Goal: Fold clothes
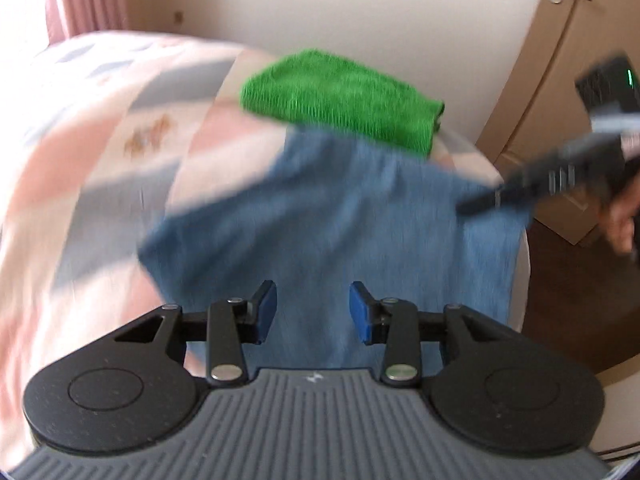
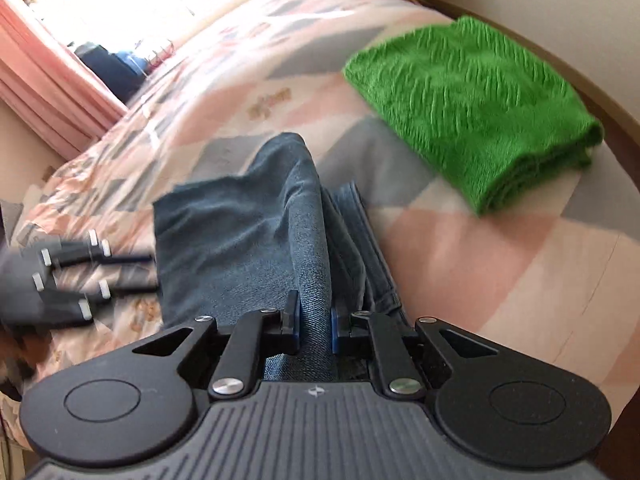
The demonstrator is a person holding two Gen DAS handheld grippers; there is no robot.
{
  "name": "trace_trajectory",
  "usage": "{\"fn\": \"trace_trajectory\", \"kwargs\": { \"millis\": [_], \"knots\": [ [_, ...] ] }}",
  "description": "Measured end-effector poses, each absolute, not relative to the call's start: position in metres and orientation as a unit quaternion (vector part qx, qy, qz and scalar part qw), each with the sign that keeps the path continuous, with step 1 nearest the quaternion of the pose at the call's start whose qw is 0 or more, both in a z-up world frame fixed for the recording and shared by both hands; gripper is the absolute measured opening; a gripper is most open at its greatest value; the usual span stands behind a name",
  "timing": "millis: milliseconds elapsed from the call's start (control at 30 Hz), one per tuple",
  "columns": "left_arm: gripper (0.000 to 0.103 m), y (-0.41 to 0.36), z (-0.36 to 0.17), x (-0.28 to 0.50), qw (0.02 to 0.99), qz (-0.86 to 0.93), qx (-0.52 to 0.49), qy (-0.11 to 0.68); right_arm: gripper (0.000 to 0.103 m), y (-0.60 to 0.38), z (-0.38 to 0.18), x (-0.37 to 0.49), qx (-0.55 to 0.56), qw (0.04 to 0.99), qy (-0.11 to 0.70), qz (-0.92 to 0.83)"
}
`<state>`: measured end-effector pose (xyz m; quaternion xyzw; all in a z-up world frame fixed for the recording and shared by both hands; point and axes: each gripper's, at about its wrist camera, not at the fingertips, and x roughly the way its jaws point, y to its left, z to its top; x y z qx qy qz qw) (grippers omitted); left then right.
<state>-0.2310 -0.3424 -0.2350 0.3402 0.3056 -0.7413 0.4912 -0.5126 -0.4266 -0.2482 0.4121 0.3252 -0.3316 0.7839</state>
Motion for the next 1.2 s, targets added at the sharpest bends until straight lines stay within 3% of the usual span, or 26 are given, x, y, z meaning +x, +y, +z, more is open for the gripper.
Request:
{"fn": "trace_trajectory", "kwargs": {
  "millis": [133,233,267,300,333,500,667,767,967,1000,1033,1100,1133,1167,1200],
  "knots": [
    [0.035,-0.323,-0.253,-0.228,0.5,-0.723,0.327,0.347,0.011,-0.437,-0.274,-0.511,0.389,0.768,0.371,-0.348],
    [0.035,-0.318,-0.26,-0.215,0.517,-0.706,0.322,0.362,0.018,-0.44,-0.287,-0.513,0.406,0.745,0.368,-0.381],
    [0.035,-0.319,-0.258,-0.206,0.524,-0.701,0.319,0.364,0.026,-0.438,-0.284,-0.51,0.403,0.738,0.367,-0.397],
    [0.035,-0.322,-0.256,-0.196,0.531,-0.697,0.315,0.365,0.042,-0.433,-0.277,-0.505,0.382,0.734,0.372,-0.421],
    [0.035,-0.324,-0.254,-0.185,0.536,-0.694,0.31,0.367,0.046,-0.424,-0.269,-0.499,0.352,0.73,0.377,-0.448],
    [0.037,-0.354,-0.252,-0.129,0.54,-0.687,0.258,0.412,0.045,-0.362,-0.232,-0.474,0.27,0.733,0.328,-0.531],
    [0.041,-0.405,-0.269,-0.099,0.506,-0.7,0.214,0.456,0.04,-0.333,-0.254,-0.462,0.323,0.706,0.315,-0.545],
    [0.041,-0.421,-0.271,-0.099,0.487,-0.72,0.227,0.44,0.04,-0.31,-0.249,-0.47,0.37,0.686,0.252,-0.574],
    [0.042,-0.436,-0.28,-0.102,0.414,-0.752,0.239,0.455,0.055,-0.238,-0.28,-0.466,0.526,0.629,0.14,-0.555],
    [0.037,-0.44,-0.283,-0.102,0.406,-0.751,0.235,0.465,0.055,-0.23,-0.289,-0.46,0.546,0.622,0.127,-0.547],
    [0.026,-0.444,-0.287,-0.1,0.396,-0.75,0.226,0.48,0.055,-0.226,-0.297,-0.453,0.559,0.618,0.114,-0.54],
    [0.019,-0.45,-0.293,-0.096,0.377,-0.747,0.206,0.508,0.05,-0.223,-0.311,-0.437,0.575,0.608,0.109,-0.537],
    [0.017,-0.452,-0.295,-0.094,0.373,-0.747,0.203,0.512,0.035,-0.224,-0.315,-0.431,0.575,0.605,0.115,-0.539],
    [0.016,-0.454,-0.296,-0.093,0.369,-0.749,0.201,0.513,0.005,-0.226,-0.318,-0.427,0.574,0.608,0.114,-0.537],
    [0.016,-0.455,-0.297,-0.09,0.366,-0.749,0.198,0.515,0.005,-0.228,-0.316,-0.425,0.569,0.611,0.118,-0.537]
  ]
}}
